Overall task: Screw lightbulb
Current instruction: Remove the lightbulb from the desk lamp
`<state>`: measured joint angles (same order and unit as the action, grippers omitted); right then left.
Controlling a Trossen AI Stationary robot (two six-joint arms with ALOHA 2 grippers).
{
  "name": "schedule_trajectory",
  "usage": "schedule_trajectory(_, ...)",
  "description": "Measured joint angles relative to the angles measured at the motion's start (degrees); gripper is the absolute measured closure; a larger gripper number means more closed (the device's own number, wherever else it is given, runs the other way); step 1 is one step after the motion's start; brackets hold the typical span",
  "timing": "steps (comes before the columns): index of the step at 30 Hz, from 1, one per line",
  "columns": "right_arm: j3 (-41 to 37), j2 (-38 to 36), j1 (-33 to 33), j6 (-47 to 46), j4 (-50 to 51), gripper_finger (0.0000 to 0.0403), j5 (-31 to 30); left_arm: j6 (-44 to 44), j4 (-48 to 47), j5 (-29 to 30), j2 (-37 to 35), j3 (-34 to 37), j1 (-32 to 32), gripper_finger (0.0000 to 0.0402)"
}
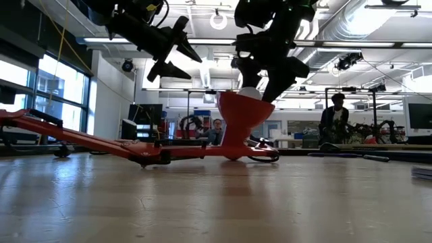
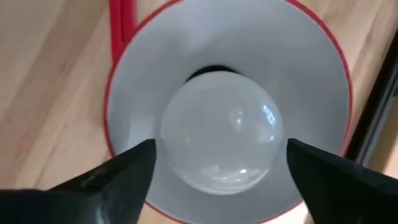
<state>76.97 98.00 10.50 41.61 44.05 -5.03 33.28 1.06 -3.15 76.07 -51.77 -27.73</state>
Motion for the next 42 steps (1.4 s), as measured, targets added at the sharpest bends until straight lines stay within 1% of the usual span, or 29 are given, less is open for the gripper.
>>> schedule_trajectory(2,0.0,0.0,0.0,0.99,-0.39,0.0039,-1.16,-0.02,-0.02,0.01,0.0,0.0,0.02,0.014)
schedule_trajectory(4,0.51,0.0,-0.23,2.54,0.07,0.003,-3.12,-0.09,0.0,0.01,0.0,0.0,0.0,0.014)
schedule_trajectory(6,1.32,0.0,-0.42,3.26,0.34,0.0028,-4.51,-0.09,0.0,0.01,0.0,0.0,0.0,0.014)
schedule_trajectory(10,4.62,0.0,-0.42,2.33,3.17,0.0026,-4.62,-0.85,0.0,0.01,0.0,0.0,0.02,0.014)
schedule_trajectory(13,7.98,-0.02,-0.42,1.89,6.68,0.0026,-3.19,-0.92,0.0,0.01,0.0,0.0,0.02,0.014)
schedule_trajectory(17,11.72,-0.02,-0.42,-0.72,12.1,0.0025,0.92,-1.71,-0.02,0.01,0.0,0.0,0.0,0.014)
schedule_trajectory(19,13.16,-0.03,-0.02,-6.36,13.19,0.0025,2.42,-2.79,-0.05,0.01,0.0,0.0,0.0,0.014)
schedule_trajectory(21,13.97,-0.04,1.01,-17.43,12.58,0.0025,5.62,-2.74,-0.2,0.0,0.0,0.0,0.02,0.014)
schedule_trajectory(24,14.14,-0.04,2.88,-35.53,11.36,0.0025,13.75,-2.01,-0.5,-0.05,0.0,0.0,0.0,0.014)
schedule_trajectory(25,14.14,-0.04,3.27,-41.38,11.08,0.0025,15.43,-2.02,-0.55,-0.19,0.0,0.0,0.0,0.014)
schedule_trajectory(27,14.14,-0.04,3.39,-52.19,11.35,0.0025,16.65,-2.34,-0.57,-0.86,0.0,0.0,0.0,0.014)
schedule_trajectory(29,14.14,-0.04,3.3,-64.97,11.18,0.0025,16.73,-2.38,-0.57,-1.28,0.0,0.0,0.02,0.014)
schedule_trajectory(31,14.14,-0.04,3.29,-74.05,11.08,0.0025,17.59,-2.4,-0.57,-1.32,0.0,0.0,0.02,0.014)
schedule_trajectory(33,14.14,-0.04,3.19,-75.45,11.06,0.0025,18.15,-2.39,-0.55,-1.32,0.0,0.0,0.0,0.014)
schedule_trajectory(35,14.14,-0.04,2.98,-74.34,10.61,0.0025,16.75,-1.97,-0.32,-1.32,0.0,0.0,0.0,0.014)
schedule_trajectory(39,14.12,-0.04,2.78,-75.01,11.73,0.0025,8.02,-1.99,0.1,-1.37,0.0,0.0,0.0,0.014)
schedule_trajectory(42,14.09,0.38,2.94,-73.93,12.94,0.0025,4.33,-1.99,0.09,-1.41,0.0,0.0,0.0,0.014)
